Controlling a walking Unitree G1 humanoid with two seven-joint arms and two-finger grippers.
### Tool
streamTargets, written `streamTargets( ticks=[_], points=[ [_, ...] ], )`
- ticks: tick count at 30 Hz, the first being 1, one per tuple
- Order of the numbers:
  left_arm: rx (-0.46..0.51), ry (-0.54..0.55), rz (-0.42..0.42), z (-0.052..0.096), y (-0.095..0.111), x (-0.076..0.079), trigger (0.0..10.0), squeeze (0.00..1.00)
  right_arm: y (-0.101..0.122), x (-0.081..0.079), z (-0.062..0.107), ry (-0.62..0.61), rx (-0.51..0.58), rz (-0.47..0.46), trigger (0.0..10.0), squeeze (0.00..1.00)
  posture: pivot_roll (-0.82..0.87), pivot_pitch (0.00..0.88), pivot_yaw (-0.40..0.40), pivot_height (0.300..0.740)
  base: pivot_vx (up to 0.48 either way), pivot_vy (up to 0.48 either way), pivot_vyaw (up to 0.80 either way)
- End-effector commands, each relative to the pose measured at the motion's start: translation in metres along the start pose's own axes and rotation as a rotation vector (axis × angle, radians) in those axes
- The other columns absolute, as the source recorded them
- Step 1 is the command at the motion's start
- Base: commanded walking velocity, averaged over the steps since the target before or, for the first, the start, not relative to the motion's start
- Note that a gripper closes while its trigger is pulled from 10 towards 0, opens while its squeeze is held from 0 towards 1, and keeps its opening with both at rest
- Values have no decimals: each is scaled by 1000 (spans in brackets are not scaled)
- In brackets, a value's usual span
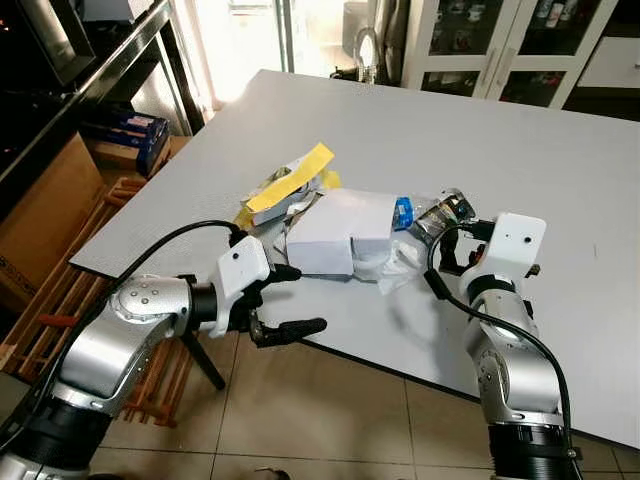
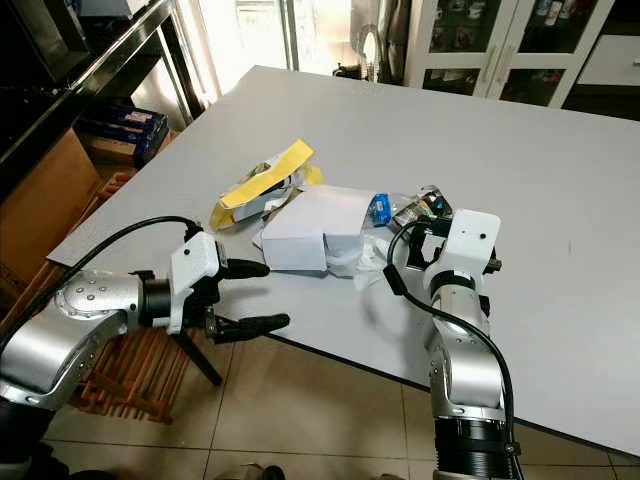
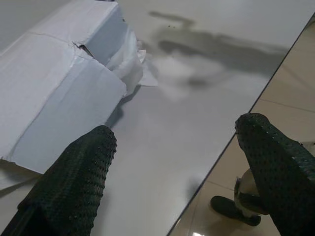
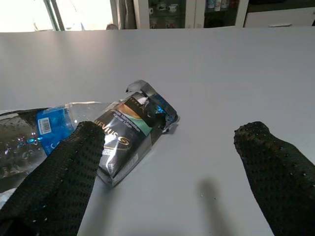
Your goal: Picking trash to rubbish bin
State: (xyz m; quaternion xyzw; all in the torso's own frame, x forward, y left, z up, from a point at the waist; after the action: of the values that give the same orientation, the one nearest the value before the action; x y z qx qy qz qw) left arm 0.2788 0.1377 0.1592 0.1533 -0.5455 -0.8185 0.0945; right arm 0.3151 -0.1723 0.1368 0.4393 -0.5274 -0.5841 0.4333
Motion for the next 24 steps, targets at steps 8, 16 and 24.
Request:
streamTargets(
  ticks=[8,16,24],
  points=[
    [138,8,103,-6,22,3,10000,0,-1,-4,-8,-6,-3,22,10000,0,40,101,37,740,0,0,0],
    [159,-23,137,-12,24,10,10000,0,10,-18,-27,19,10,-16,10000,0,41,106,36,740,0,0,0],
    [155,-39,154,-11,27,12,10000,0,17,-44,-48,35,-37,-101,10000,0,60,120,38,740,0,0,0]
  ],
)
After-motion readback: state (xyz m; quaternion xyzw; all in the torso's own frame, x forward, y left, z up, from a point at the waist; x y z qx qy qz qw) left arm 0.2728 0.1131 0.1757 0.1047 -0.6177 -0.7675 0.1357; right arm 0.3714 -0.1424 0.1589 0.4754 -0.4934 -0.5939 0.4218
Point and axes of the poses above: a point about 5 cm out from each wrist's last joint towards the gripper, its own z axis pointing back from the gripper into the wrist, its own y axis along the axis of the wrist's last joint, x = y × z, the point moved 1 cm from there along -z, pointing out of the wrist towards the gripper, and after that the axes turned 1 degree about -z, right-handed, at the moved point
